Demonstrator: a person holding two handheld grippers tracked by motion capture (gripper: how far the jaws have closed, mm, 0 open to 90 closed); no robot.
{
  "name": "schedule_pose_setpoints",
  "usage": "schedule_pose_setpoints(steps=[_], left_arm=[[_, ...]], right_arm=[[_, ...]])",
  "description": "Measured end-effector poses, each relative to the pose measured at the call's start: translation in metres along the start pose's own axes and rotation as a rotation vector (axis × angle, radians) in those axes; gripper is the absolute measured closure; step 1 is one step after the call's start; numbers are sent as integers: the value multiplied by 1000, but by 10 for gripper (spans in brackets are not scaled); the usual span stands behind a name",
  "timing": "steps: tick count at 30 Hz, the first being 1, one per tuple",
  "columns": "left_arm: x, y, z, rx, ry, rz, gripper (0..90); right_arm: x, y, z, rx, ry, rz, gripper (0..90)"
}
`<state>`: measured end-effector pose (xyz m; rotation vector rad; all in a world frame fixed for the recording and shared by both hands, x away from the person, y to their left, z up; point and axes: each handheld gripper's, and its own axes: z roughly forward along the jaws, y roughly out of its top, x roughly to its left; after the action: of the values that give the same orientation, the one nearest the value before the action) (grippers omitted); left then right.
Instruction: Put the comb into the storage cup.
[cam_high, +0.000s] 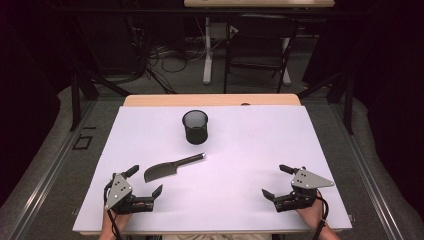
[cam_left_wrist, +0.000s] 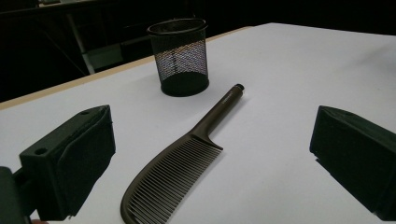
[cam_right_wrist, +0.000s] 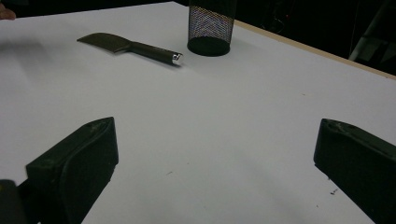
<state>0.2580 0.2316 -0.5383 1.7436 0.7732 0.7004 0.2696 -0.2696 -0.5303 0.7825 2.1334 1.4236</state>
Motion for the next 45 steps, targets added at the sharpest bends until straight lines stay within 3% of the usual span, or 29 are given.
schedule_pose_setpoints(steps=[19,32,45], left_arm=[[0,8,12,28,4,-14,2],[3,16,27,104,-10,-33,2],[-1,23,48,151,-10,-13,0]], right_arm=[[-1,0,2,13,-5,-1,0],[-2,-1,3,16,-9,-1,1],[-2,-1,3,18,-10,-1,1]])
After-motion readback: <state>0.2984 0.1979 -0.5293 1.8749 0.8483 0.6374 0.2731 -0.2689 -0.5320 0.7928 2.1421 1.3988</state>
